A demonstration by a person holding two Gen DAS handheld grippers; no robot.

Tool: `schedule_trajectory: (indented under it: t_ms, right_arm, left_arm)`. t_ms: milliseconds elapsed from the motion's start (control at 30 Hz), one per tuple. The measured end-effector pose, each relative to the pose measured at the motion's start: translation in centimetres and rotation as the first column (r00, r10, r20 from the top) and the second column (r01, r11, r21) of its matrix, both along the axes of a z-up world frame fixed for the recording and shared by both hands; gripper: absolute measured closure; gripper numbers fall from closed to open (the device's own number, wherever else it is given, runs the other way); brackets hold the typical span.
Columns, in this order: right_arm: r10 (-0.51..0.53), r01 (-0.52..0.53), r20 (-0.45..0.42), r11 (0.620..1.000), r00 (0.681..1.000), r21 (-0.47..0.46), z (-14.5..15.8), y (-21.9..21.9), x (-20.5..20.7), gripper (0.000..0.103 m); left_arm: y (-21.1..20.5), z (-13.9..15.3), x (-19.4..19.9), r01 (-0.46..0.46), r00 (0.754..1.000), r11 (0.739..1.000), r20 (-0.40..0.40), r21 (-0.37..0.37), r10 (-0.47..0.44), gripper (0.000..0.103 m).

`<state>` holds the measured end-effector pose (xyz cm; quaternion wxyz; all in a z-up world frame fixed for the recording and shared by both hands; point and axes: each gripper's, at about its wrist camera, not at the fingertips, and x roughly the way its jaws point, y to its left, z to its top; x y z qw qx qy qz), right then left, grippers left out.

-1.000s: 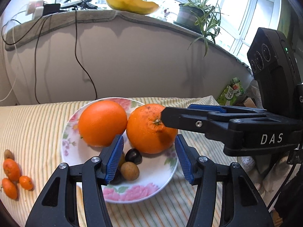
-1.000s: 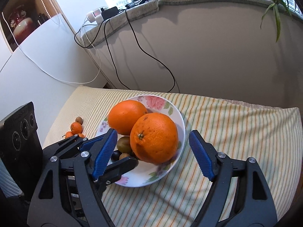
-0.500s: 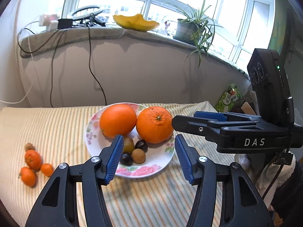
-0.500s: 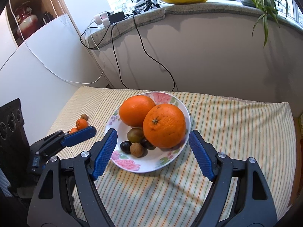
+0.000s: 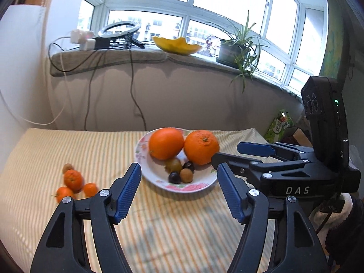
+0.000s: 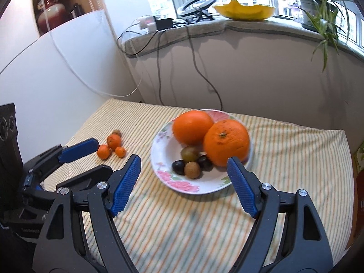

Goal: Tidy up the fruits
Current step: 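Grasp a tangerine with the left gripper while the right gripper grasps another tangerine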

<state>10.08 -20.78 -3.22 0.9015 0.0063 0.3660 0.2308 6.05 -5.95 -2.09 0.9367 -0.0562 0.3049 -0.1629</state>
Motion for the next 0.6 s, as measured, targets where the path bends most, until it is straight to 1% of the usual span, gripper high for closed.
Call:
schedule_trajectory:
  t_ms: [100, 233, 433, 533, 600]
  right_arm:
    - [0.013, -0.013, 0.008, 1.0, 1.0, 0.013, -0.3, 0.9, -0.6, 0.022]
    - [0.039, -0.039, 0.019, 0.999, 0.999, 0.029, -0.7, 2.0, -1.1, 0.022]
    - [0.074, -0.073, 0.063, 0.997, 0.995, -0.028, -0.9, 4.3, -1.5, 0.022]
    - [0.071, -0.069, 0.049, 0.997, 0.996, -0.046, -1.0, 5.1, -0.9, 0.022]
    - [0.073, -0.071, 0.035, 0.997, 0.997, -0.042, -1.1, 5.5, -0.4, 0.022]
  left_arm:
    - [0.9, 0.0, -0.4, -0.028, 1.0, 0.999, -0.002, 0.019, 0.028, 0.03]
    - [2.3, -0.3, -0.8, -0.063, 0.998, 0.997, -0.01, 0.034, 0.063, 0.03]
    - [4.7, -1.1, -0.5, -0.113, 0.993, 0.993, -0.033, 0.042, 0.115, 0.03]
    - [5.8, -1.6, -0.4, -0.135, 0.99, 0.99, -0.043, 0.048, 0.137, 0.03]
    - [6.5, -1.9, -0.3, -0.153, 0.986, 0.987, -0.054, 0.045, 0.156, 0.03]
